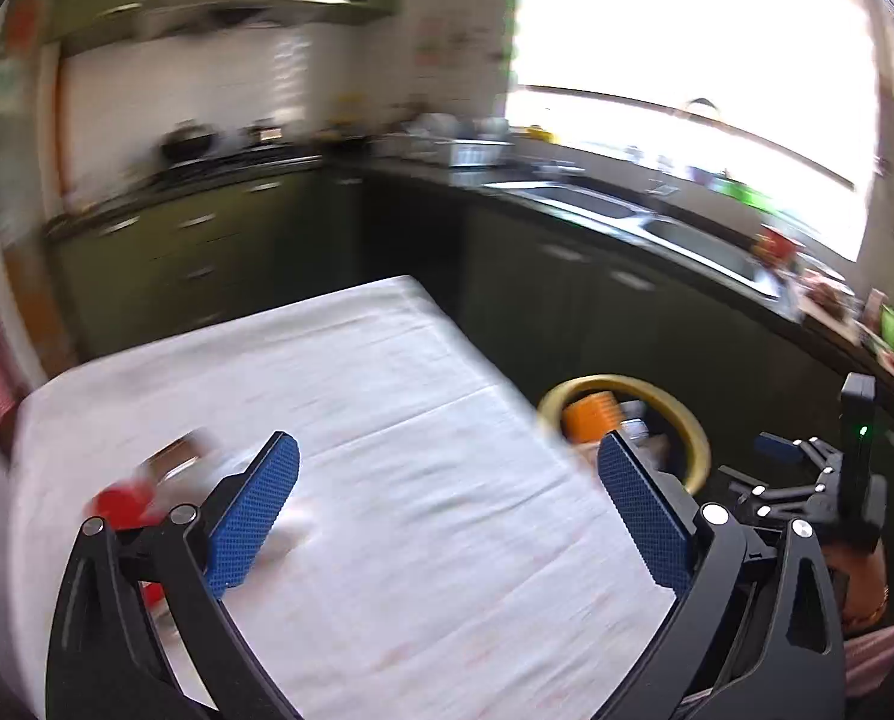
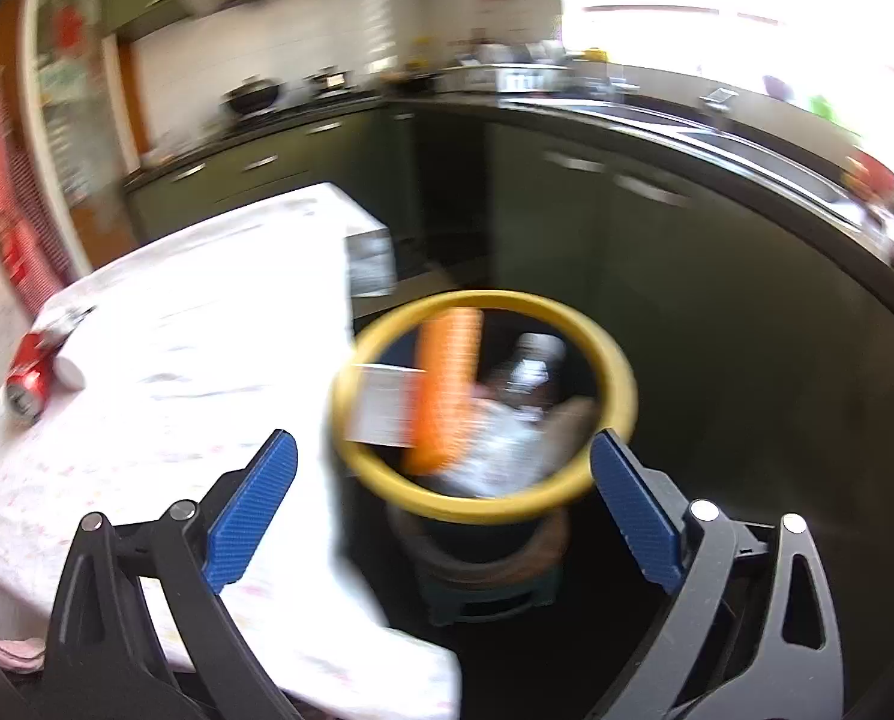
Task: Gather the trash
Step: 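Open the left gripper over the bin and move it back to the table, then grasp the snack wrapper with the right gripper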
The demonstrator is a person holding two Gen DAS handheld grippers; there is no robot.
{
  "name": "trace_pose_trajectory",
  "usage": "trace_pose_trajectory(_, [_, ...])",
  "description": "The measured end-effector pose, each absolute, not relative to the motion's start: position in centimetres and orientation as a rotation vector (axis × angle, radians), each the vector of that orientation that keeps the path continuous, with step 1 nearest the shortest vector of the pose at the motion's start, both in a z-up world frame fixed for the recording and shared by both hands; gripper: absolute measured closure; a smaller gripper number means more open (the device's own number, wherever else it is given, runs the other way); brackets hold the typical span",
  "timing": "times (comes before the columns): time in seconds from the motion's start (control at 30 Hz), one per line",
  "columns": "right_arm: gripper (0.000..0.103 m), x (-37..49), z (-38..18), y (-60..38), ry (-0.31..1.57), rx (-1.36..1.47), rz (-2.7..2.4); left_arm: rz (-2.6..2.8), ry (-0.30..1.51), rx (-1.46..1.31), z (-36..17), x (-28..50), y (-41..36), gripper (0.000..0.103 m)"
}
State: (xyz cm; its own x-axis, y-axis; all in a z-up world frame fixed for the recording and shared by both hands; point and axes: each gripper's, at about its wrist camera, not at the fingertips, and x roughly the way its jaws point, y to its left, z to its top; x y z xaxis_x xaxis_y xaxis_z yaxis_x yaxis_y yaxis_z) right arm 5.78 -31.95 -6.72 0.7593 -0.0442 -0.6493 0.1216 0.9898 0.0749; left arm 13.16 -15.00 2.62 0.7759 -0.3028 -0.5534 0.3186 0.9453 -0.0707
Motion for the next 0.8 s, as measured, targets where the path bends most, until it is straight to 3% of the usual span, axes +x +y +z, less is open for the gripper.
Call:
trace_pose_trajectory(0.4, [0.01,13.6,-5.7,-13.3,0.747,-0.057,0.329,-0.016,0.61,-0.041,-0.7,8.4,0.7,0.005])
trace_pose_trajectory(0.6, [0.01,16.8,-5.0,-7.6,0.749,-0.073,0.401,-0.021,0.63,-0.055,-3.0,8.4,2.3,0.005])
trace_pose_trajectory(0.8, [0.01,19.6,-3.2,-1.6,0.728,-0.306,0.64,-0.044,0.636,-0.077,-4.2,8.2,4.1,0.005])
